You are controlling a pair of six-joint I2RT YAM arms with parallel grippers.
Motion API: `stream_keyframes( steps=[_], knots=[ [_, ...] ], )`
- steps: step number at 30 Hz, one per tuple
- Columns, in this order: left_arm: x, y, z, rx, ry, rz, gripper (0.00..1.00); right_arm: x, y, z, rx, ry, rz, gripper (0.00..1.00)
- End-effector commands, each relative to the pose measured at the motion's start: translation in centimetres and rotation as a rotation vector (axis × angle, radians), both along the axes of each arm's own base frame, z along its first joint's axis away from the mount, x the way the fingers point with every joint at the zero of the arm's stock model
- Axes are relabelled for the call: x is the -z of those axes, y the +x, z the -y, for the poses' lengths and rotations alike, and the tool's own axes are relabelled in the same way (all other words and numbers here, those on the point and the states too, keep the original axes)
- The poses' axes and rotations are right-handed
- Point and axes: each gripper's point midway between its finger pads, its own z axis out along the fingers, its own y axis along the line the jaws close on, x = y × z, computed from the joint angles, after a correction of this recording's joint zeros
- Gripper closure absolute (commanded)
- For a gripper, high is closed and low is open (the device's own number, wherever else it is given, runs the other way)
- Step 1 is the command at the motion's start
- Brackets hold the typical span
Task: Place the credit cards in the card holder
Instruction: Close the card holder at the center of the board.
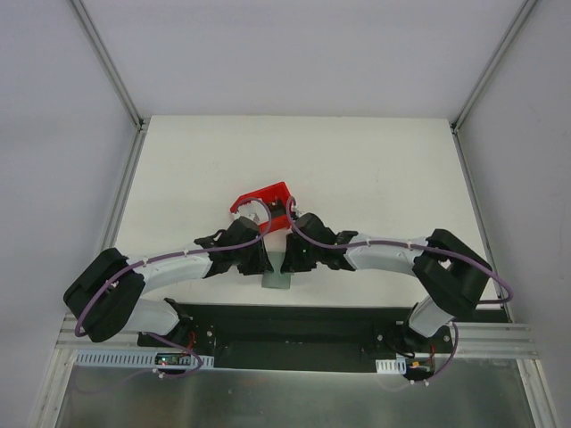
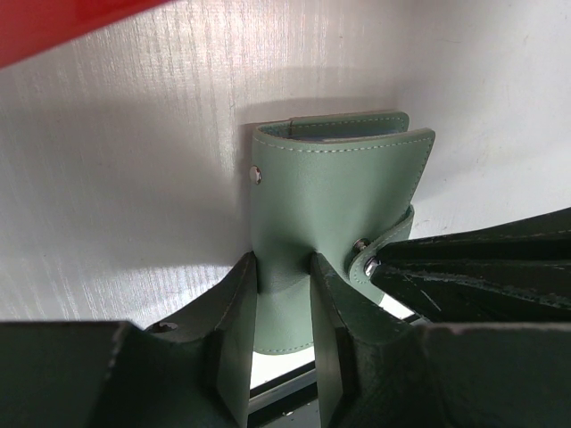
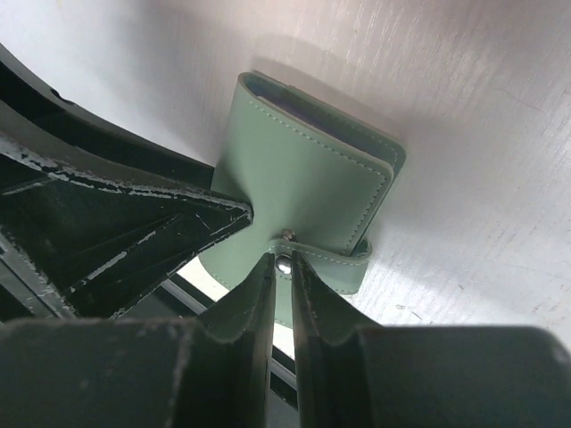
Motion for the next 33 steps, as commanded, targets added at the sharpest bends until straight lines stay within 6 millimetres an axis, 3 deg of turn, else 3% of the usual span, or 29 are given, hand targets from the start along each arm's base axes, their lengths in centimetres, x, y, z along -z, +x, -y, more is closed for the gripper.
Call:
stream_keyframes(
  steps=[1, 8, 33],
  knots=[
    [1.8, -1.8, -1.1, 0.015, 0.067, -0.072, 0.74, -1.3, 0.8, -1.4, 0.016, 0.030, 0.041, 0.86],
    [1.8, -1.7, -1.2, 0.003, 0.064, -0.070, 0.71, -2.8, 0.9, 0.7, 0.038, -0.012, 0.102, 0.84],
    [1.2, -1.4, -0.5, 0.034, 0.049, -0.060, 0.68, -0.6, 0.2, 1.4, 0.074, -0.032, 0.040, 0.85]
  ],
)
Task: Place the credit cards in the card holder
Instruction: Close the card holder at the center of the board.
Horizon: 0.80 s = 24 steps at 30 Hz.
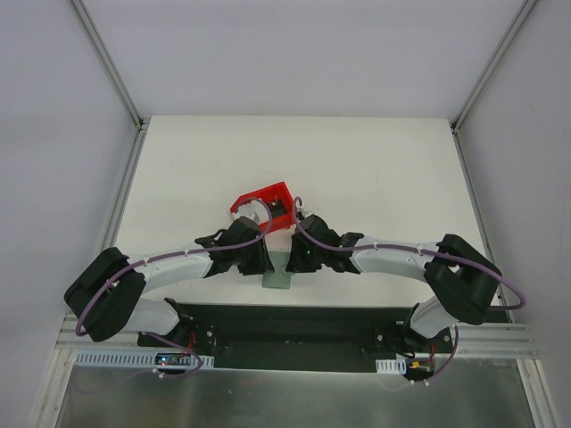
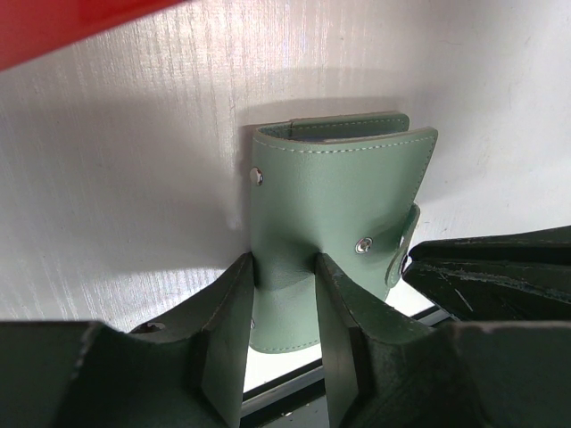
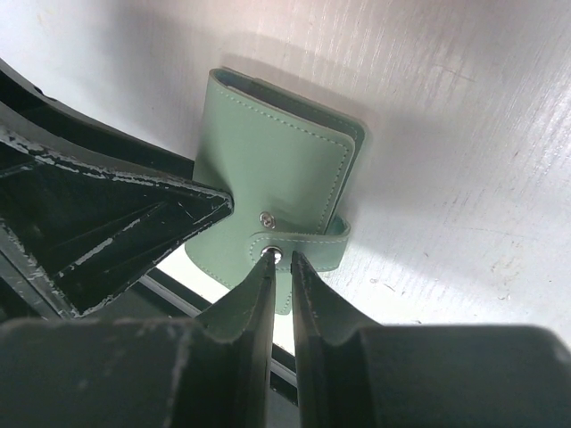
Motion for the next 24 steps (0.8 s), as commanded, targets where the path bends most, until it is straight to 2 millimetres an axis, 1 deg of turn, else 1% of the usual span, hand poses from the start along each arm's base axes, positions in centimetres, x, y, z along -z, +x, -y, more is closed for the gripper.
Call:
stream_keyframes(
  steps=[1, 6, 13, 15, 24],
  knots=[
    [1.2, -1.4, -0.5, 0.037, 0.049, -0.056, 0.68, -0.1, 0.3, -0.2, 0.012, 0.010, 0.004, 0.85],
    [1.5, -1.8, -0.7, 0.027, 0.051, -0.072, 0.69, -0.3, 0.6, -0.9, 0.004, 0.019, 0.009, 0.85],
    [1.6, -2.0, -0.6, 0.015, 0.047, -0.079, 0.68, -0.1, 0.7, -1.2, 0.000, 0.020, 0.005, 0.85],
    [1.7, -2.2, -0.5, 0.014, 0.046, -0.083, 0.68, -0.3, 0.9, -1.4, -0.001, 0.027, 0.008, 0.85],
    [1.8, -2.5, -0.2, -0.003, 0.034, -0.101, 0.68, -0.5, 0.7, -2.1, -0.016, 0.032, 0.007, 0.85]
  ],
)
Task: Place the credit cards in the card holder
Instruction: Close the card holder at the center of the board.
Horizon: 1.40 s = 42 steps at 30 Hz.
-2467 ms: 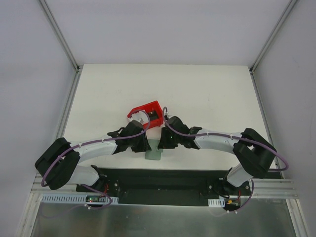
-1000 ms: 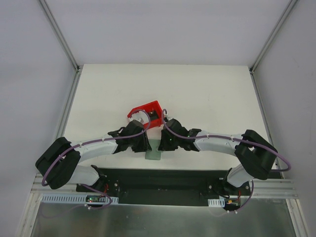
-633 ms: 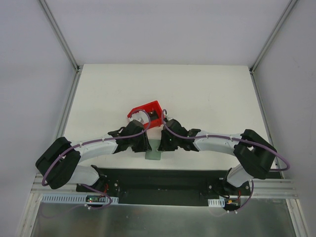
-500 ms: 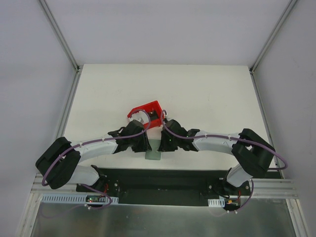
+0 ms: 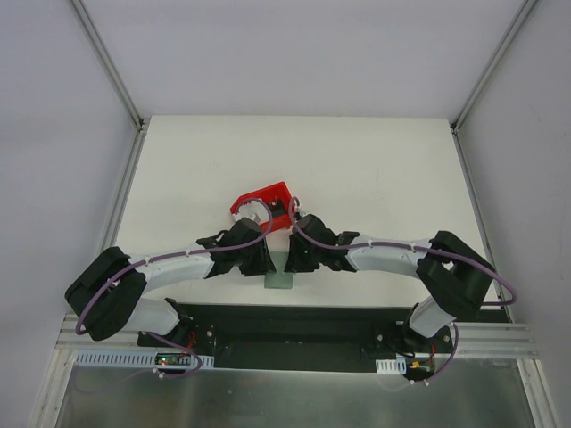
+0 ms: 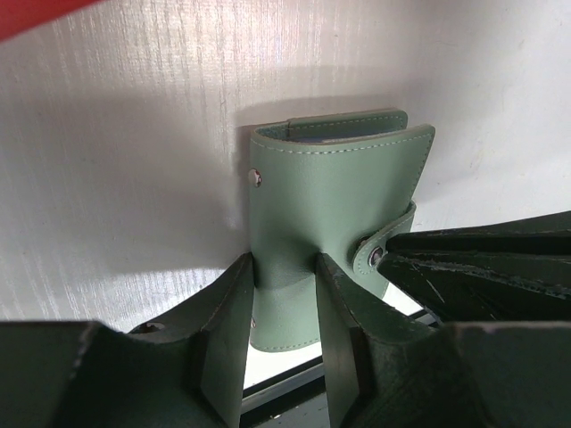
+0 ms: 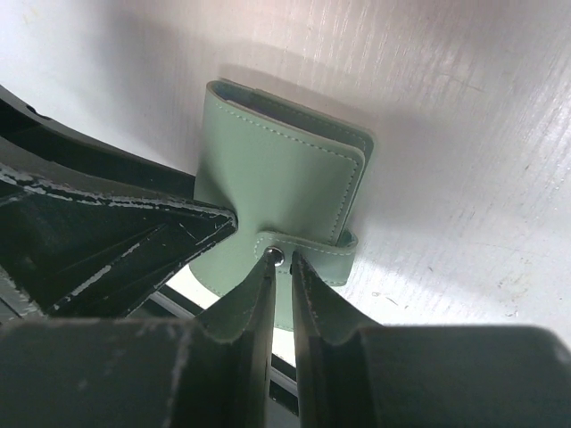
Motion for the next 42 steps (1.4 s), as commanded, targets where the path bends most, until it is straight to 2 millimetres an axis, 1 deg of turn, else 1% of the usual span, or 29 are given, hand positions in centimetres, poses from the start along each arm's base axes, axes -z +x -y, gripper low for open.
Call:
stream_keyframes(
  steps=[1, 7, 12, 18, 22, 25, 26, 28, 32, 35, 37, 38, 42],
  knots=[
    [1.9, -2.3, -0.8, 0.005, 0.046, -0.092, 0.68, -1.0, 0.6, -1.7, -0.009, 0.036, 0.021, 0.85],
    [2.0, -2.5, -0.7, 0.007, 0.040, -0.097, 0.67, -0.5, 0.8, -1.6, -0.003, 0.012, 0.021, 0.85],
    [1.8, -2.5, -0.3, 0.019, 0.030, -0.092, 0.67, -0.7, 1.1, -2.1, -0.012, 0.017, 0.023, 0.85],
    [1.7, -2.5, -0.2, 0.026, 0.025, -0.090, 0.67, 0.4, 1.4, -1.4, 0.016, -0.031, 0.023, 0.85],
    [1.8, -2.6, -0.2, 0.031, 0.026, -0.090, 0.67, 0.3, 1.6, -1.8, 0.017, -0.006, 0.041, 0.87],
    [1.7, -2.5, -0.1, 0.031, 0.027, -0.087, 0.67, -0.1, 1.6, -2.1, 0.011, 0.005, 0.046, 0.87],
    [1.7, -2.5, -0.1, 0.033, 0.025, -0.086, 0.67, -0.6, 1.9, -2.5, 0.015, 0.032, 0.061, 0.87],
    [1.7, -2.5, -0.2, 0.031, 0.028, -0.084, 0.67, -0.9, 1.8, -2.2, 0.021, 0.038, 0.072, 0.86],
    [1.3, -1.8, 0.0, 0.037, 0.031, -0.053, 0.64, -0.5, 1.6, -1.8, 0.027, 0.031, 0.063, 0.86],
    [0.2, -0.7, 0.4, 0.050, 0.032, 0.001, 0.61, -0.3, 1.3, -1.8, 0.028, 0.028, 0.055, 0.86],
    [-0.4, 0.0, 0.3, 0.052, 0.047, 0.034, 0.59, -0.2, 1.0, -1.5, 0.032, 0.026, 0.047, 0.86],
    [-0.6, 0.3, 0.2, 0.051, 0.054, 0.044, 0.58, -0.2, 1.5, -1.1, 0.057, 0.013, 0.071, 0.86],
    [-0.8, 1.1, -0.1, 0.041, 0.068, 0.058, 0.57, -0.7, 1.5, -0.9, 0.058, 0.021, 0.081, 0.86]
  ],
)
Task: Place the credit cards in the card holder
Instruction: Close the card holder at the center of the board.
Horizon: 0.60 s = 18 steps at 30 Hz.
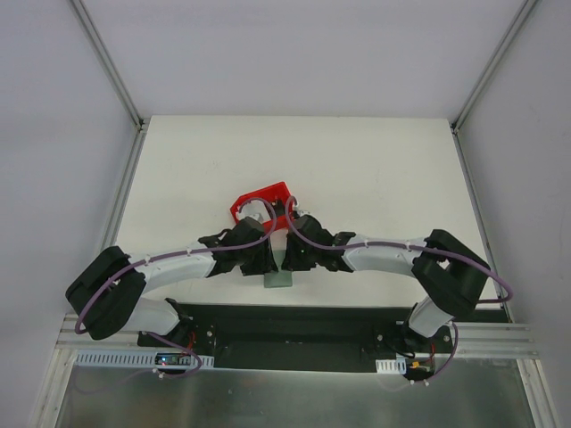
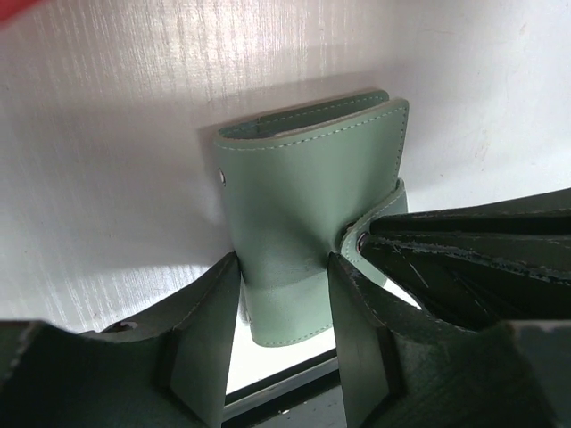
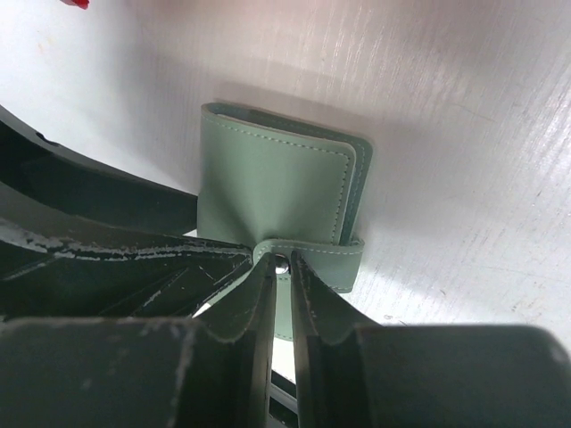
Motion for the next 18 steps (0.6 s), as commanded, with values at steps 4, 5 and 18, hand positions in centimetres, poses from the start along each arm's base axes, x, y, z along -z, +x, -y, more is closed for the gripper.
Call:
stream_keyframes(
  steps=[4, 5, 18],
  knots=[
    [-0.2, 1.3, -0.5, 0.000, 0.052, 0.028, 0.58, -1.4, 0.6, 0.3, 0.041, 0.033, 0.059, 0.86],
    [-0.2, 1.3, -0.5, -0.004, 0.050, 0.027, 0.59, -1.6, 0.7, 0.4, 0.046, 0.032, 0.066, 0.86],
    [-1.4, 2.5, -0.1, 0.015, 0.053, 0.089, 0.57, -1.3, 0.2, 1.4, 0.053, -0.001, 0.048, 0.85]
  ],
)
